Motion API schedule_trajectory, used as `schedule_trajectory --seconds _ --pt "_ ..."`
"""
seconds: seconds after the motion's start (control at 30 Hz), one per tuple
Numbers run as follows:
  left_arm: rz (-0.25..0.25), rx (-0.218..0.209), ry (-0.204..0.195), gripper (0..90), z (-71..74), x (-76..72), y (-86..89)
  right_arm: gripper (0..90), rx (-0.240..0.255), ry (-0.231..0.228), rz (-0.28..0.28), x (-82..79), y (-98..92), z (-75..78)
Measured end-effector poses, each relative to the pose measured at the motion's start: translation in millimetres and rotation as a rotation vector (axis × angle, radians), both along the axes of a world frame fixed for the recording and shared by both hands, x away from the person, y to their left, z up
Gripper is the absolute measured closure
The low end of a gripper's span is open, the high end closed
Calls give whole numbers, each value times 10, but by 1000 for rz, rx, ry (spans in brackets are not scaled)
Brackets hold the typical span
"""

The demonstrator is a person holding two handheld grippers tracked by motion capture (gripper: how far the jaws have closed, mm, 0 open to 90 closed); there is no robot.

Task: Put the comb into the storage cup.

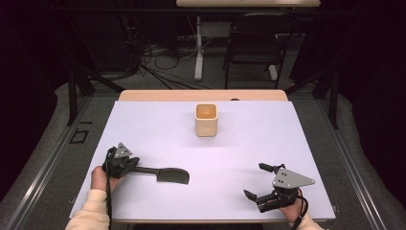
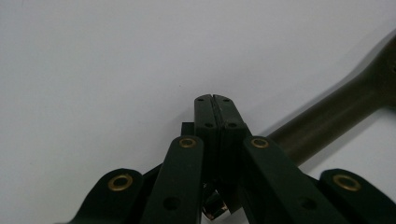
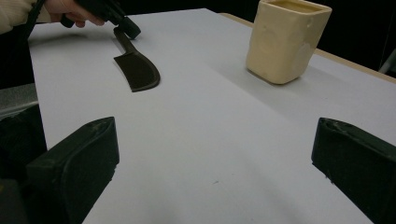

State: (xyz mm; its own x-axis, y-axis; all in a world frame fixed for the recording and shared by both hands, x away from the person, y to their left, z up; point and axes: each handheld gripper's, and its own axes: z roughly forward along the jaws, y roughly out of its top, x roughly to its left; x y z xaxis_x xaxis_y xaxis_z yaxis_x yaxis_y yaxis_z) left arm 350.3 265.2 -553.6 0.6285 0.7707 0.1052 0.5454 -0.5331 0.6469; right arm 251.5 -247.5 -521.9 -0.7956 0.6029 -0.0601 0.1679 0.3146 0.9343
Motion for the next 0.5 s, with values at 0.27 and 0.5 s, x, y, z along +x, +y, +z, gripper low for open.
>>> schedule_trajectory --seconds 0.27,0.5 --pt "-4 -3 3 891 19 -77 9 5 1 -1 2 -3 3 1" --pt "-12 4 10 891 22 -149 35 5 0 0 1 -3 3 0"
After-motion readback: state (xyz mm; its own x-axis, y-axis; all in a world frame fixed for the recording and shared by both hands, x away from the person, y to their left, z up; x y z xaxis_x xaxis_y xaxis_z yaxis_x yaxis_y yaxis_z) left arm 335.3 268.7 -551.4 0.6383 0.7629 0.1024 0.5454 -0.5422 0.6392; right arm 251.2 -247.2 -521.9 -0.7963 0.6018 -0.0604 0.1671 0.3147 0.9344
